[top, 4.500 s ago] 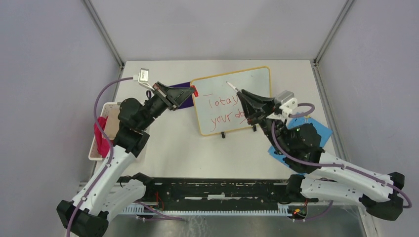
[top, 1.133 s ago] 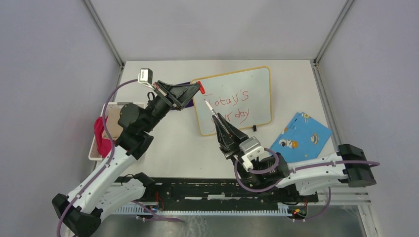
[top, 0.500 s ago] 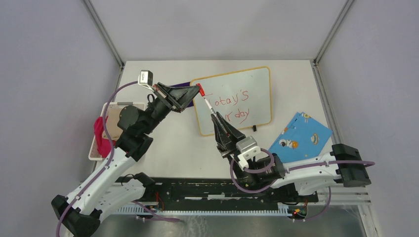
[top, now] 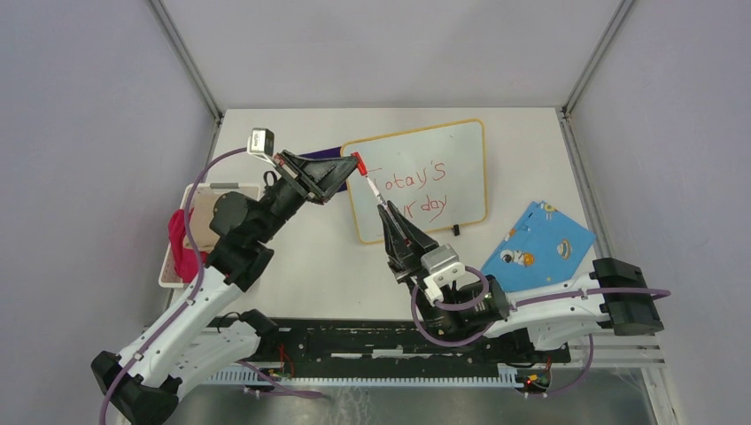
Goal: Write a sentence on the whiteboard
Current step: Close the whiteboard marker.
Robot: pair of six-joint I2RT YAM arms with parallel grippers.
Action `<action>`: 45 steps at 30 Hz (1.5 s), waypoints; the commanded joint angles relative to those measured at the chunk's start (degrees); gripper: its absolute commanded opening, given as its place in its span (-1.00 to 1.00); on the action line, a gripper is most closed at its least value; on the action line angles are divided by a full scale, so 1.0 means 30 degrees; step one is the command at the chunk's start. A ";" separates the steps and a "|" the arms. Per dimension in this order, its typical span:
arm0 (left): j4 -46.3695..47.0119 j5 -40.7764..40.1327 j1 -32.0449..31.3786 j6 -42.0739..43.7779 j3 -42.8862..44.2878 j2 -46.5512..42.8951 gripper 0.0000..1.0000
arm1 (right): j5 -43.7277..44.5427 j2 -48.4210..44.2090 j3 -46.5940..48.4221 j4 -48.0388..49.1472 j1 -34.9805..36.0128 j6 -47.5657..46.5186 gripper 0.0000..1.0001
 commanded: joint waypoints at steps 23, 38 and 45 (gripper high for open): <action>0.0769 0.0301 -0.0234 -0.0546 -0.0093 -0.0250 -0.96 | 0.0253 -0.0237 0.0711 0.1950 -0.0061 -0.0101 -1.00; 0.0783 0.0320 -0.0676 -0.0542 -0.0131 -0.0240 -0.96 | 0.0463 0.0250 0.1031 0.2443 -0.0158 -0.0537 -1.00; 0.0811 -0.0284 -0.1207 -0.0290 0.0137 -0.0046 -0.96 | 0.0671 0.0780 0.1433 0.3545 -0.0613 -0.0804 -1.00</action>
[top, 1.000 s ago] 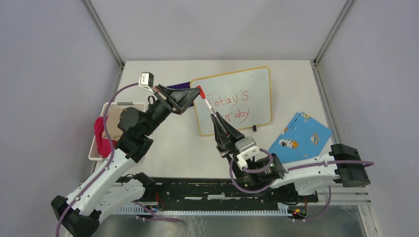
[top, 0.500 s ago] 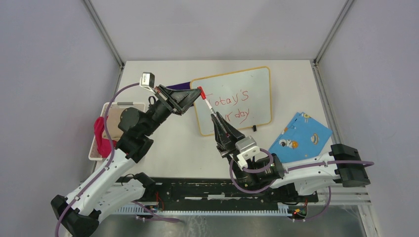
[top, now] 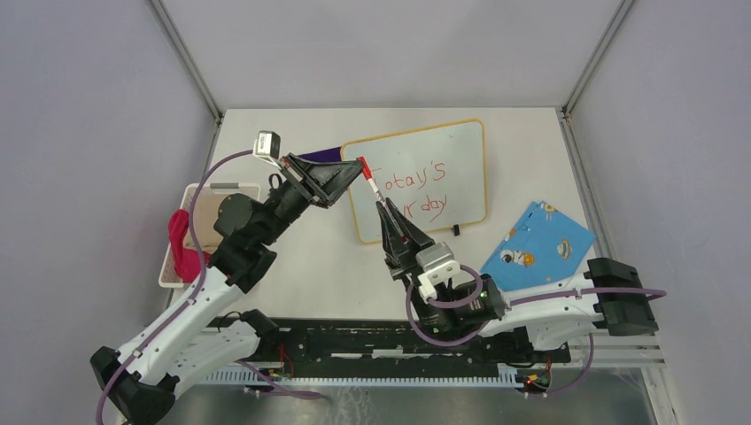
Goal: Write a sentence on the whiteboard
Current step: Close the whiteboard marker.
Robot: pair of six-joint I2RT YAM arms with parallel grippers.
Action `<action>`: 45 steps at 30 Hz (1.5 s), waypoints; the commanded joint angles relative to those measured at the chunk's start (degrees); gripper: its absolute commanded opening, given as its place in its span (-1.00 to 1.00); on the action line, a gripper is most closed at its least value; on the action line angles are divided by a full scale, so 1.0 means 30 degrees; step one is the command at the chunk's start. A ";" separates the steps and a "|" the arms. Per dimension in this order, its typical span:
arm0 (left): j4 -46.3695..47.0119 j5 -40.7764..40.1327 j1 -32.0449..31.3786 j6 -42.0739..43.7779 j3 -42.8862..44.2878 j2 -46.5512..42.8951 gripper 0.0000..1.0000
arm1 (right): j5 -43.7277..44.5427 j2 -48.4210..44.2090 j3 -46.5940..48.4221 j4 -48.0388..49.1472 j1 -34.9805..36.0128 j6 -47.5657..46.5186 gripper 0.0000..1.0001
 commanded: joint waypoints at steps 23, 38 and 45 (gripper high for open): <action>0.1728 -0.2053 -0.2412 0.1320 0.1663 0.0933 -0.96 | 0.0760 0.1422 0.1613 0.8002 -0.0954 -0.2709 -1.00; 0.1696 -0.2518 -0.2602 0.1880 0.1225 0.0218 -0.96 | 0.0258 0.0778 0.0919 0.7196 -0.1064 -0.1437 -1.00; 0.1698 -0.2421 -0.2602 0.2035 0.1241 0.0237 -0.91 | -0.0037 0.0543 0.0749 0.6992 -0.1081 -0.1210 -1.00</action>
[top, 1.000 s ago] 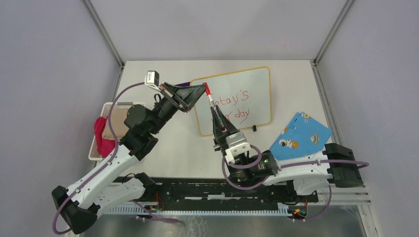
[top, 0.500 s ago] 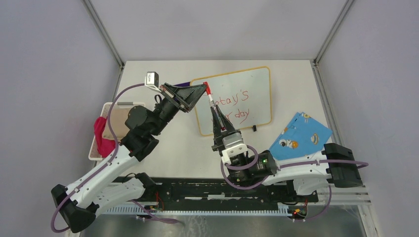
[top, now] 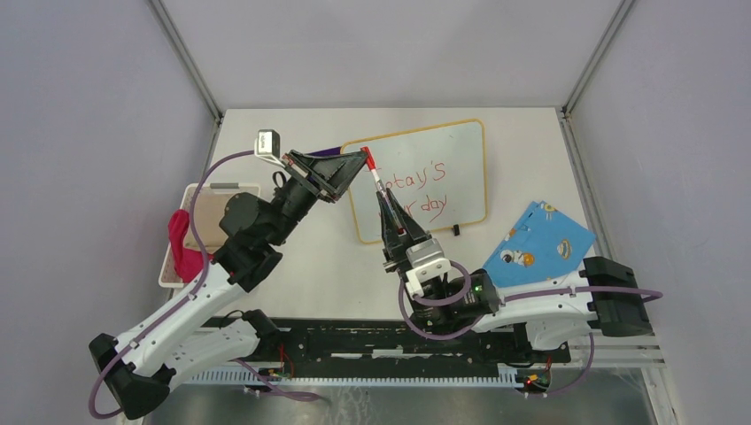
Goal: Write a sentence on the whiteboard
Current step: Close the whiteboard marker.
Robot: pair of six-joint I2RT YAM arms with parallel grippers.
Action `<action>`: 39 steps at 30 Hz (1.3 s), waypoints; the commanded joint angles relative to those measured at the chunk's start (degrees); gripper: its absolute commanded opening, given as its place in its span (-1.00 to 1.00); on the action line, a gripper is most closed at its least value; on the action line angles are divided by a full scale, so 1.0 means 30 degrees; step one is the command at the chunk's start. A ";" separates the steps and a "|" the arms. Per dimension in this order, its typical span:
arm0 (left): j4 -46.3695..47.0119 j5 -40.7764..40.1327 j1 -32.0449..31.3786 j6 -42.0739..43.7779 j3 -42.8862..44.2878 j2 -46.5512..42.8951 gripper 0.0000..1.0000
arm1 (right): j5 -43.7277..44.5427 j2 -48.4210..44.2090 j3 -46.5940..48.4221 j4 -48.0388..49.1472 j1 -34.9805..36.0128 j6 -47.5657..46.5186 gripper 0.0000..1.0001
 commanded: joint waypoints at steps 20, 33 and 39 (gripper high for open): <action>0.2189 0.1495 -0.0547 0.1368 0.0264 -0.1033 -0.96 | 0.0794 0.0284 0.0309 0.7646 -0.0245 -0.0239 -1.00; 0.3681 0.2422 -0.1406 0.1072 -0.0032 -0.0234 -0.96 | 0.0401 0.0700 0.1120 0.6933 -0.0690 0.1683 -1.00; 0.4106 0.2733 -0.1685 0.1053 -0.0113 0.0042 -0.97 | 0.0056 0.0795 0.1302 0.6619 -0.0833 0.2194 -1.00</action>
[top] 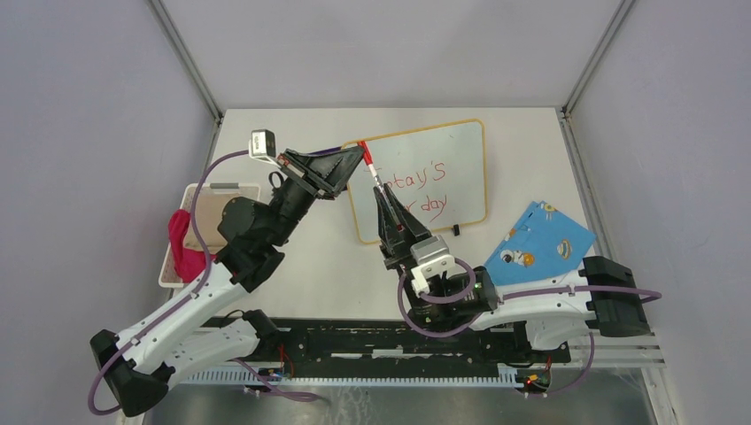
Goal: Write a sentence on the whiteboard
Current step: Close the whiteboard marker.
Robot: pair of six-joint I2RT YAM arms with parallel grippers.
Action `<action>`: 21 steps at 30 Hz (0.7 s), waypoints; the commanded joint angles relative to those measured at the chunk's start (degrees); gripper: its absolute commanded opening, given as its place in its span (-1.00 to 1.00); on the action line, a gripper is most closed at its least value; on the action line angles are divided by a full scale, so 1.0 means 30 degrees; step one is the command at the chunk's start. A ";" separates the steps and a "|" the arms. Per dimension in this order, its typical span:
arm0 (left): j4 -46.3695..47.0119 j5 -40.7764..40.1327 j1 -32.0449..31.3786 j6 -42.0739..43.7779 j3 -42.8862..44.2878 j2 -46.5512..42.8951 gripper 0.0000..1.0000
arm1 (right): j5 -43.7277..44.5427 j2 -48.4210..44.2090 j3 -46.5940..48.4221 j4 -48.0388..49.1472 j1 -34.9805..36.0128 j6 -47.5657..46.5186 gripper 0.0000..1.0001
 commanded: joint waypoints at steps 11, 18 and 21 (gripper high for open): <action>0.2305 0.3672 -0.1533 0.0717 0.0162 0.0180 -0.96 | 0.0433 0.0412 0.0868 0.6480 -0.0686 0.1225 -1.00; 0.1336 0.3480 -0.1533 0.1758 0.0957 0.0025 -0.89 | 0.0101 -0.0041 0.0574 0.6480 -0.0681 0.1277 -1.00; 0.1184 0.3448 -0.1533 0.2010 0.1310 0.0109 -0.76 | -0.0041 -0.0228 0.0510 0.6449 -0.0668 0.1328 -1.00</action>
